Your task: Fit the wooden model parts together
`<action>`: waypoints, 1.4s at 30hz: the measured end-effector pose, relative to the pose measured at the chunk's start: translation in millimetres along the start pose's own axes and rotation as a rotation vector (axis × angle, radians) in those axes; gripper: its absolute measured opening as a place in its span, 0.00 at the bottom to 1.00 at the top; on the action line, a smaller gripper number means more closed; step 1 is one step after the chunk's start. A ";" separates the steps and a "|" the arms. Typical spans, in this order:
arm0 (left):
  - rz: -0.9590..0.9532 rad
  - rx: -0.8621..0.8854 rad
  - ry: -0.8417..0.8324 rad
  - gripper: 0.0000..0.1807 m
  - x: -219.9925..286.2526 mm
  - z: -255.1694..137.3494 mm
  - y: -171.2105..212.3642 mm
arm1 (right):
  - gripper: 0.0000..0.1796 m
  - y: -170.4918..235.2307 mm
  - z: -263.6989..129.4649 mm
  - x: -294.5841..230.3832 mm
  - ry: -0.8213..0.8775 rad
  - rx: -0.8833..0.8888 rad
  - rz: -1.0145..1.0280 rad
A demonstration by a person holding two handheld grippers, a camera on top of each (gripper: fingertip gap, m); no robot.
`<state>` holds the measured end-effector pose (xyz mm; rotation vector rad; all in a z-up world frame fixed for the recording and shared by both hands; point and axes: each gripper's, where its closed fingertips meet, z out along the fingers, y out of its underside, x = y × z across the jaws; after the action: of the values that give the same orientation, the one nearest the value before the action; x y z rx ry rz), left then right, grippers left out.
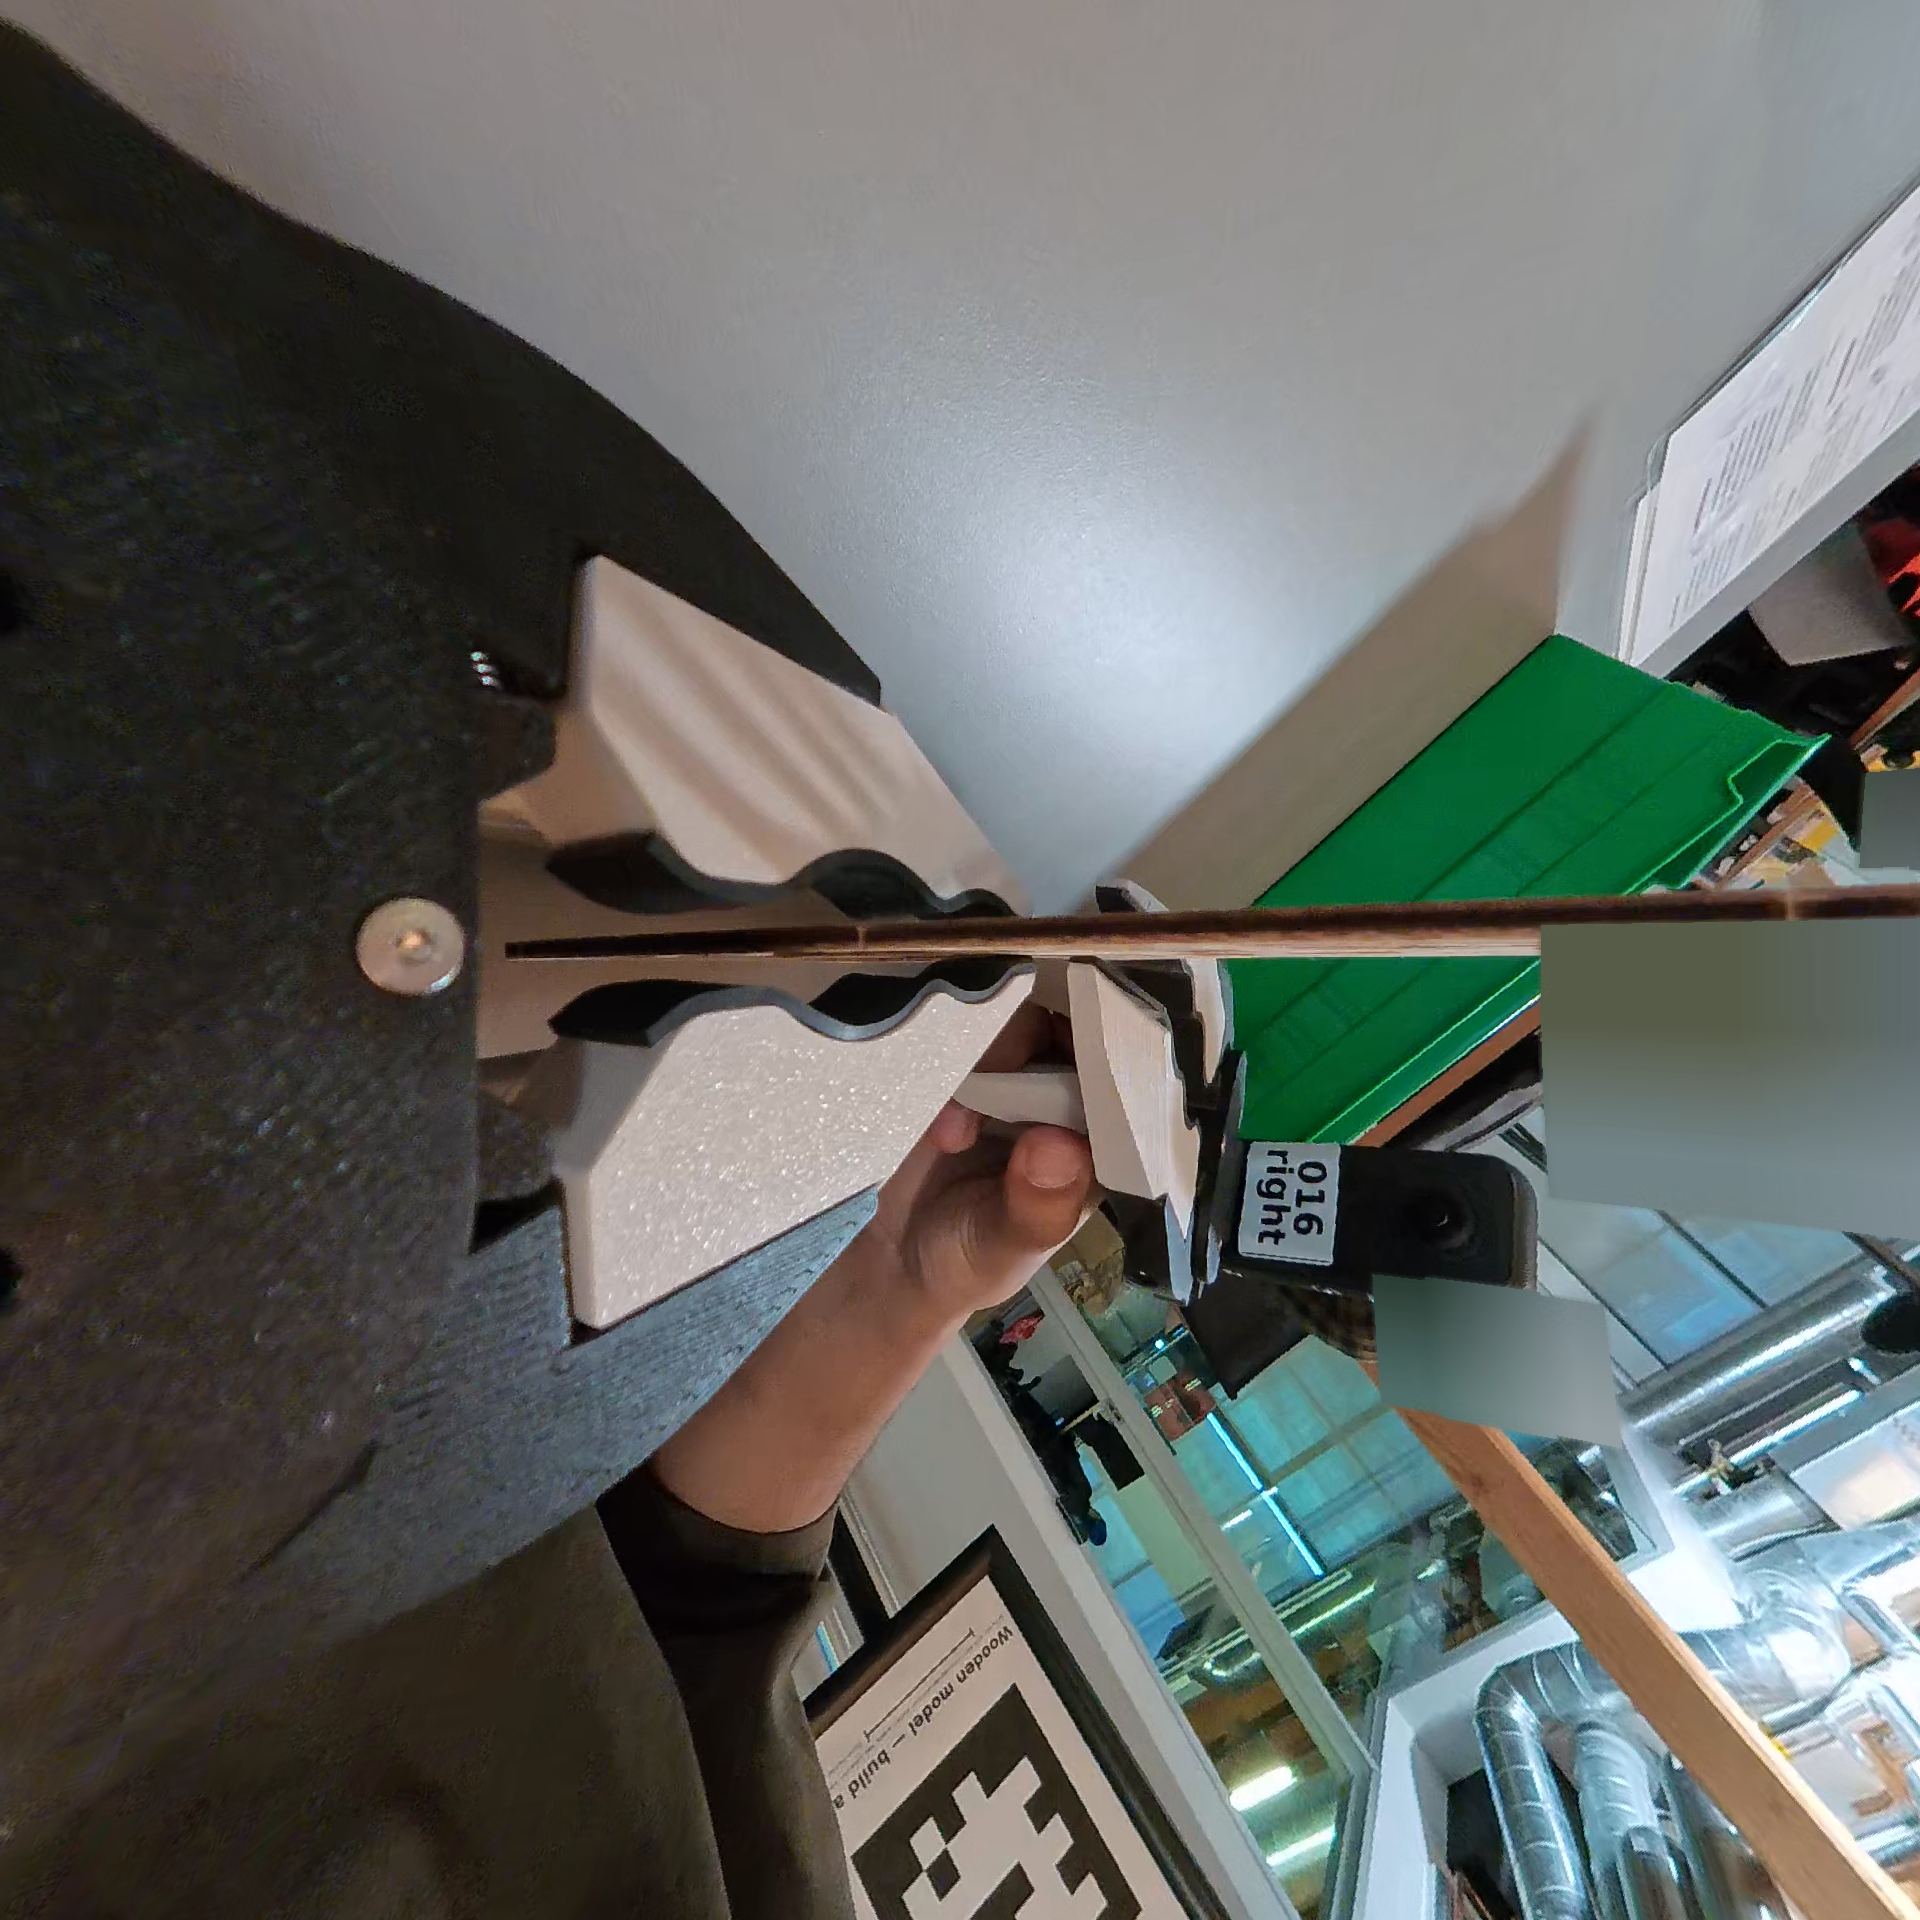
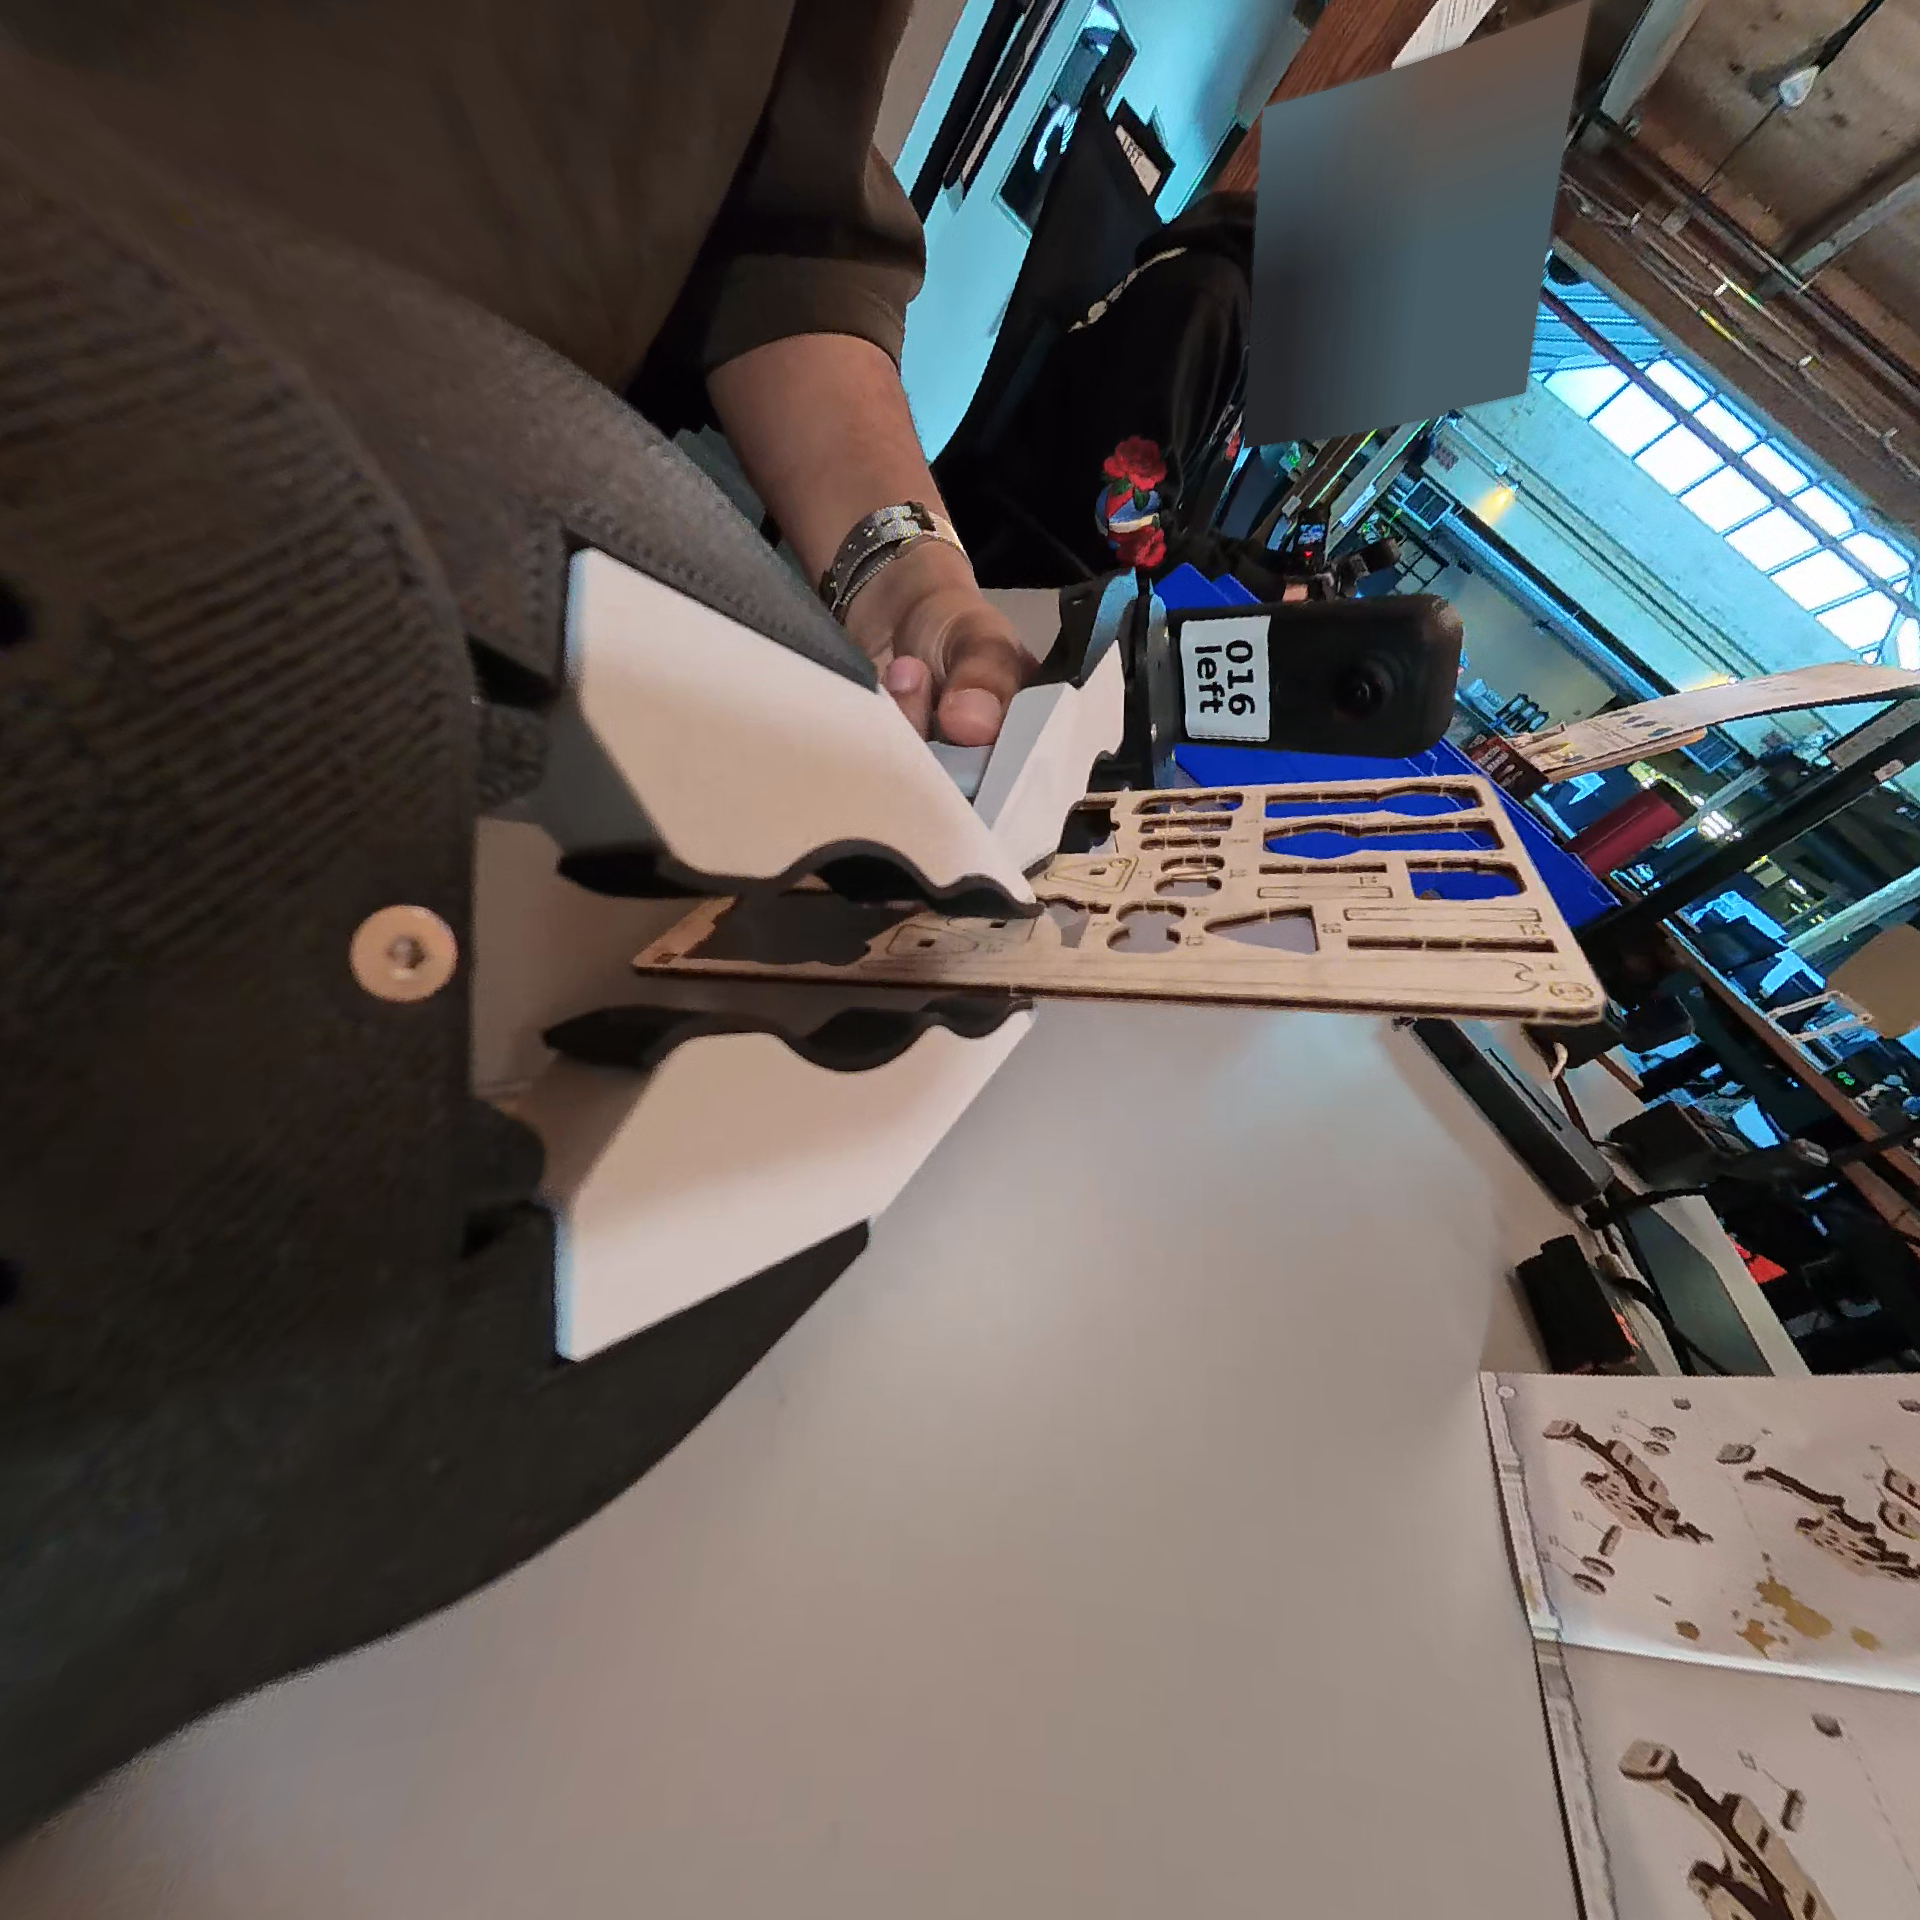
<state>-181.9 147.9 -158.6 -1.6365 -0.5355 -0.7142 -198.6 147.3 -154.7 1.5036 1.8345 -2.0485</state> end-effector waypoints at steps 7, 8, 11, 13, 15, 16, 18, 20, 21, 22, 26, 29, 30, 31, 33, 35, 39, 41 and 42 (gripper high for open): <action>0.006 0.007 -0.017 0.00 -1.5 -0.6 -0.6 | 0.07 1.5 0.8 1.5 0.005 -0.011 0.008; 0.008 0.007 -0.018 0.00 -1.5 -0.5 -0.5 | 0.07 1.7 0.7 1.4 0.004 -0.012 0.009; 0.010 0.006 -0.024 0.00 -1.9 -0.5 -0.2 | 0.08 2.1 1.0 1.9 0.014 -0.018 -0.003; 0.011 0.005 -0.040 0.00 -3.5 -0.4 0.2 | 0.08 2.7 1.6 2.9 0.029 -0.022 -0.012; 0.014 0.004 -0.051 0.00 -4.4 -0.2 0.6 | 0.08 3.4 2.2 3.8 0.042 -0.026 -0.019; 0.015 0.003 -0.055 0.00 -4.6 -0.2 1.0 | 0.08 3.6 2.3 4.1 0.046 -0.028 -0.021; 0.017 0.004 -0.063 0.00 -5.1 -0.2 1.2 | 0.08 3.7 2.4 4.3 0.052 -0.029 -0.028; 0.015 0.006 -0.068 0.00 -5.7 -0.3 1.1 | 0.08 3.8 2.8 4.5 0.061 -0.031 -0.038; 0.014 0.006 -0.070 0.00 -6.1 -0.3 1.2 | 0.08 3.8 3.0 4.6 0.065 -0.031 -0.042; 0.013 0.005 -0.073 0.00 -6.5 -0.3 1.3 | 0.08 3.8 3.1 5.0 0.069 -0.032 -0.045; 0.007 0.004 -0.082 0.00 -8.2 0.0 1.6 | 0.08 4.1 3.5 6.5 0.091 -0.035 -0.056; 0.004 0.002 -0.089 0.00 -9.4 0.2 1.9 | 0.08 4.4 3.9 7.7 0.109 -0.037 -0.066; 0.003 0.001 -0.089 0.00 -9.4 0.3 2.0 | 0.08 4.4 3.9 8.0 0.111 -0.038 -0.067; 0.002 0.001 -0.089 0.00 -9.5 0.4 2.0 | 0.08 4.5 3.8 8.1 0.112 -0.037 -0.067; 0.000 0.003 -0.090 0.00 -9.8 0.2 1.8 | 0.08 4.3 4.1 8.2 0.117 -0.037 -0.073; -0.002 0.005 -0.091 0.00 -9.9 -0.1 1.5 | 0.07 3.9 4.2 8.0 0.123 -0.035 -0.082; -0.004 0.007 -0.093 0.00 -10.5 -0.3 1.2 | 0.07 3.6 4.6 8.2 0.131 -0.037 -0.096; -0.006 0.008 -0.092 0.00 -10.5 -0.4 1.1 | 0.07 3.6 4.8 8.3 0.130 -0.037 -0.095; -0.004 0.009 -0.088 0.00 -9.9 -0.5 0.8 | 0.08 3.4 4.9 7.8 0.122 -0.036 -0.091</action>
<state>-188.3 147.7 -166.1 -1.6642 -0.6044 -0.6440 -204.0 146.8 -163.0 1.5988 2.0073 -1.9906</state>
